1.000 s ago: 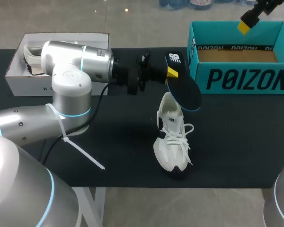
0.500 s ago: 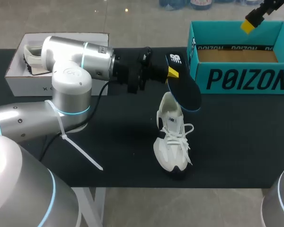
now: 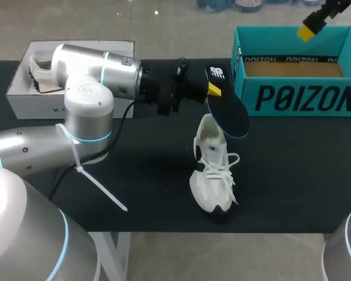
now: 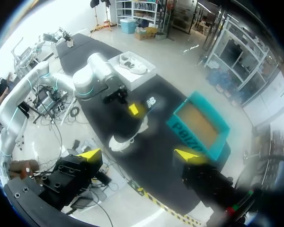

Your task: Take the shoe out of the shoebox, open the shoe tongue, remove and reinsert the insole, then place the shoe into the shoebox

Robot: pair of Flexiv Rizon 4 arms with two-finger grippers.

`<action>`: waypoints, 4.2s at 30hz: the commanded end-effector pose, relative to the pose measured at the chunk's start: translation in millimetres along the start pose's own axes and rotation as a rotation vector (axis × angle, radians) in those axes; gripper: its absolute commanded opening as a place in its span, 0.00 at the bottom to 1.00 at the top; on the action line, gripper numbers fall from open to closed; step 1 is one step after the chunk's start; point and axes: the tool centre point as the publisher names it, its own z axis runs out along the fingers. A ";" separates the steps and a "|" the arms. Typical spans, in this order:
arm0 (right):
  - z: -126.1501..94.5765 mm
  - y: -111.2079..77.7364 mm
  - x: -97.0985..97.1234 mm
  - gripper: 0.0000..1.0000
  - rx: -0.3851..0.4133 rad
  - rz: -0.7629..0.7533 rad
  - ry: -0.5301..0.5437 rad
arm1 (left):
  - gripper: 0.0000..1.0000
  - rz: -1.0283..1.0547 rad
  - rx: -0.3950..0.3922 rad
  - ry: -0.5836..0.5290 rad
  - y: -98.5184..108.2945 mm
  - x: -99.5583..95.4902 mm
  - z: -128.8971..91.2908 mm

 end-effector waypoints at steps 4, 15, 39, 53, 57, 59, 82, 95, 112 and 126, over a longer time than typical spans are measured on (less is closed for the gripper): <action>-0.4 2.1 -0.6 1.00 0.005 0.002 0.002 | 0.00 -0.151 -0.009 -0.017 3.7 -2.3 -1.4; -0.4 2.1 -0.6 1.00 0.005 0.002 0.002 | 0.00 -0.693 0.144 -0.159 2.8 -11.3 -7.8; -0.4 2.1 -0.6 1.00 0.005 0.002 0.002 | 0.00 -1.247 0.386 -0.299 -8.8 -31.8 -15.6; -0.4 2.1 -0.6 1.00 0.005 0.002 0.002 | 0.00 -1.247 0.386 -0.299 -8.8 -31.8 -15.6; -0.4 2.1 -0.6 1.00 0.005 0.002 0.002 | 0.00 -1.247 0.386 -0.299 -8.8 -31.8 -15.6; -0.4 2.1 -0.6 1.00 0.005 0.002 0.002 | 0.00 -1.247 0.386 -0.299 -8.8 -31.8 -15.6; -0.4 2.1 -0.6 1.00 0.005 0.002 0.002 | 0.00 -1.663 0.386 -0.132 -13.9 -32.3 -3.4; -0.4 2.1 -0.6 1.00 0.005 0.002 0.002 | 0.00 -2.042 0.602 -0.223 -16.3 -22.2 -10.3; -0.4 2.1 -0.6 1.00 0.005 0.002 0.002 | 0.00 -2.088 0.672 -0.273 -11.2 -17.4 -12.3; -0.4 2.1 -0.6 1.00 0.005 0.002 0.002 | 0.00 -2.477 0.888 -0.431 7.7 -26.7 -27.1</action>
